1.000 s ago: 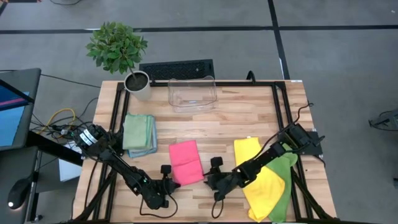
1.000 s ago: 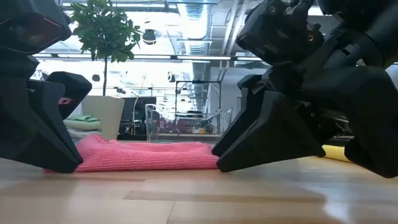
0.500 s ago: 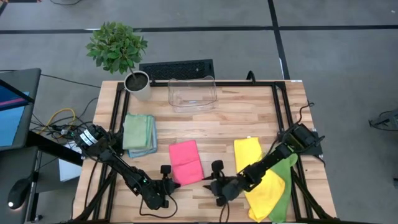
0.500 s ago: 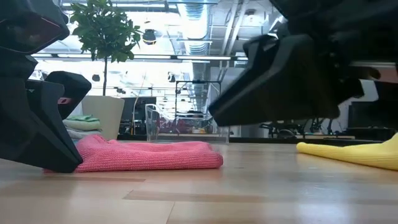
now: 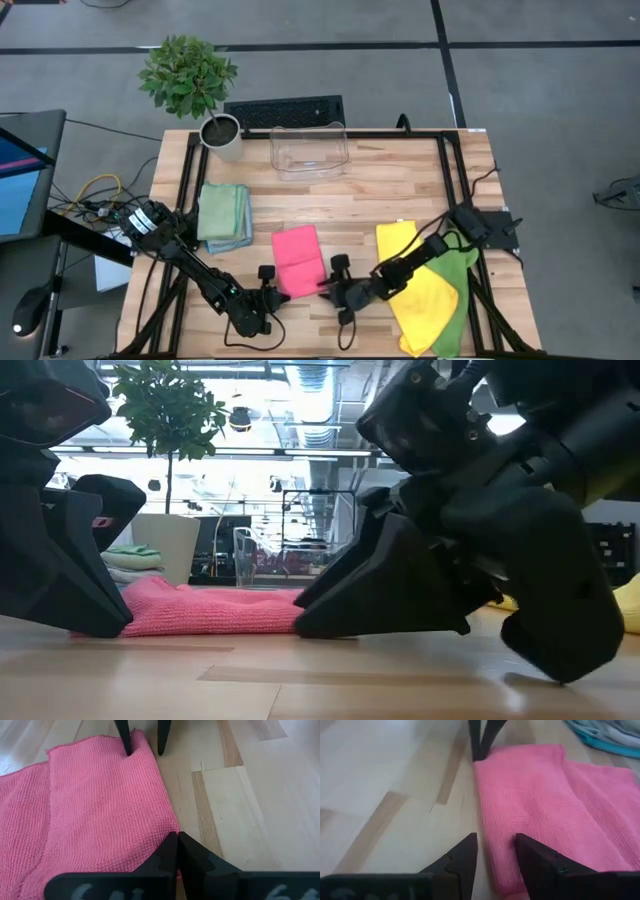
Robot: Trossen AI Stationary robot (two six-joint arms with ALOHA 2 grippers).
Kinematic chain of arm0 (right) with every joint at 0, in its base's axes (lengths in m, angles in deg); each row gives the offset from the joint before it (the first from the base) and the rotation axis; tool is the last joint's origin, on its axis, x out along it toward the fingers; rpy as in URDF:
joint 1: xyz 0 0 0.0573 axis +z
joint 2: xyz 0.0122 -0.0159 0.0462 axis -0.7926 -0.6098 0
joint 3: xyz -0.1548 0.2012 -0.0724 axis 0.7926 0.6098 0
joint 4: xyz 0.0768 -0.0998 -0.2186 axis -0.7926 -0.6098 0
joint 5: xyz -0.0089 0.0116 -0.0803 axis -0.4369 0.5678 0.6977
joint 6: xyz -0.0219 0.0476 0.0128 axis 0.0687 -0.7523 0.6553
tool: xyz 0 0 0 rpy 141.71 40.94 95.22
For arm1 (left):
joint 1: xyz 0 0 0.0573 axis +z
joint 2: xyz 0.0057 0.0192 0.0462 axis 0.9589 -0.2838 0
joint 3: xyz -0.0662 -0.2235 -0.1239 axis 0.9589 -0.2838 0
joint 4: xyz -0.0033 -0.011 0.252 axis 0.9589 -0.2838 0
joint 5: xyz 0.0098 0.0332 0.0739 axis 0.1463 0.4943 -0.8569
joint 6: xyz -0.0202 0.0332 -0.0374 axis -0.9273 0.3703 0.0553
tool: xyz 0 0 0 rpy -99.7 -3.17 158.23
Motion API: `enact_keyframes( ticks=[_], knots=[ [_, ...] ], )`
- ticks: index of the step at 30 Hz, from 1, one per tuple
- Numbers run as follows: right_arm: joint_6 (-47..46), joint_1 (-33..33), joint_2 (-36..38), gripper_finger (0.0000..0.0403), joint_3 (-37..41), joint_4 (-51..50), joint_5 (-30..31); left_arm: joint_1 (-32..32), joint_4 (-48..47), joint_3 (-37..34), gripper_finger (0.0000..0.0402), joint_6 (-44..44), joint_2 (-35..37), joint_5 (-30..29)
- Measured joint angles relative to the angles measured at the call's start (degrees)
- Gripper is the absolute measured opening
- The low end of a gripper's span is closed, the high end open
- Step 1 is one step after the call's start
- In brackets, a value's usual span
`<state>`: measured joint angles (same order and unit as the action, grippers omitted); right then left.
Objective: Fold microfiber towels
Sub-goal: Fold the pink microfiber cloth
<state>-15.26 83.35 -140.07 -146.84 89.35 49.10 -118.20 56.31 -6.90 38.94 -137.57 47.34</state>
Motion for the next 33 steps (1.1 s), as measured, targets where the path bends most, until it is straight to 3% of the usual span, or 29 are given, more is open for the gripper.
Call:
enact_keyframes(
  ticks=[8,16,26,33],
  knots=[
    [-3.1,0.6,-1.45,0.0147,-0.19,0.41,4.63,0.02,-0.04,0.0,0.0,-2.42,-0.02,-0.09],
    [-4.57,1.19,-0.37,0.0018,0.07,-0.77,4.67,0.02,-1.82,1.05,0.0,-7.34,0.37,-4.44],
    [-4.87,3.57,9.99,0.001,0.45,-8.2,6.29,0.35,-11.51,7.02,0.0,-6.5,4.23,-6.23],
    [-9.72,1.38,16.94,0.0021,0.4,-20.31,7.64,3.66,-19.16,12.71,0.0,0.36,4.86,-7.7]
  ],
)
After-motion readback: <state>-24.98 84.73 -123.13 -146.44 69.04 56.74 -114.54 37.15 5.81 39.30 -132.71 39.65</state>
